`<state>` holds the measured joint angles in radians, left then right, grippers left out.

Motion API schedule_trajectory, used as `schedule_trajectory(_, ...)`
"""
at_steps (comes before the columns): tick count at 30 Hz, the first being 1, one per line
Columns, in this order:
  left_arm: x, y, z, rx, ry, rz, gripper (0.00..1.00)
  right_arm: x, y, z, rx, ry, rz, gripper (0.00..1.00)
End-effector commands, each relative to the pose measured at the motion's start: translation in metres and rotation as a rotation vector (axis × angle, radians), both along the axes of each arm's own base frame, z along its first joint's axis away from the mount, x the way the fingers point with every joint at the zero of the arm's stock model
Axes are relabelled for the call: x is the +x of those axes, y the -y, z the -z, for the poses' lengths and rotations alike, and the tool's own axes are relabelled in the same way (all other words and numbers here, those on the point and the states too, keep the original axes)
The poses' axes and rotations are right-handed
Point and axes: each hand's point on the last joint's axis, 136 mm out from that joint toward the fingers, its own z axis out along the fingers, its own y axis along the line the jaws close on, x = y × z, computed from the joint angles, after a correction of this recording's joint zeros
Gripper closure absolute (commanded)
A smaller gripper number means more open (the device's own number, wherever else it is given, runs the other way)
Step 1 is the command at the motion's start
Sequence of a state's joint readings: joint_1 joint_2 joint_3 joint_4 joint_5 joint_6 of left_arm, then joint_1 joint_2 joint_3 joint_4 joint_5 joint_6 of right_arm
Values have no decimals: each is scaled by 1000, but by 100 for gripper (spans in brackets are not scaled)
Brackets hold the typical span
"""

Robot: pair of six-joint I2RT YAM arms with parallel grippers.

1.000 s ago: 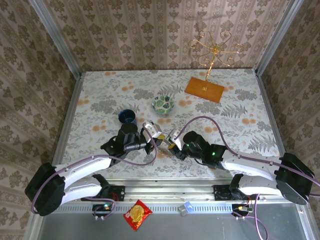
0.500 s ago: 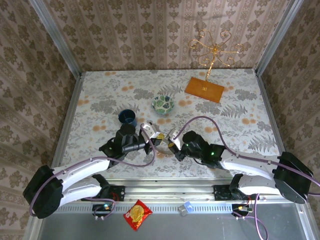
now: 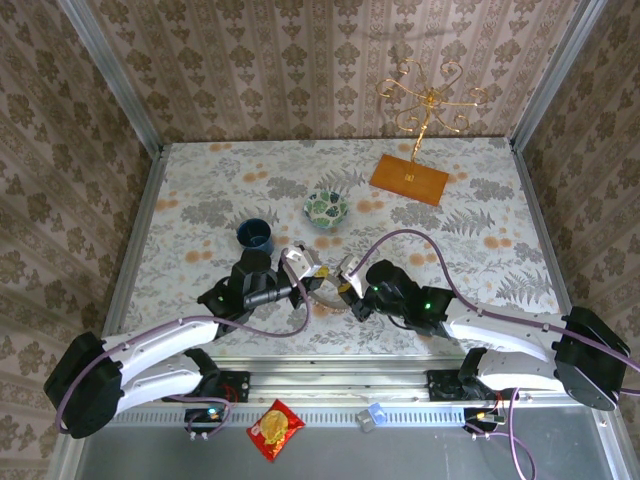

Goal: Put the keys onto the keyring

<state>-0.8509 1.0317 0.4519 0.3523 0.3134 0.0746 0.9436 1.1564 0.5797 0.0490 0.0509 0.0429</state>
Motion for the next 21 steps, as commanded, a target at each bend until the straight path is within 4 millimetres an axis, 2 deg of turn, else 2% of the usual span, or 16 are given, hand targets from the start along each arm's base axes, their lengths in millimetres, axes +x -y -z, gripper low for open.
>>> schedule_trajectory(1, 1, -3, 0, 5, 34, -12, 100, 7, -7, -30, 70, 32, 32, 100)
schedule_trajectory(8, 0, -1, 4, 14, 28, -10, 100, 7, -15, -41, 125, 15, 29, 100)
schedule_trajectory(21, -2, -2, 10, 40, 41, -8, 100, 9, -10, -37, 110, -3, 66, 100)
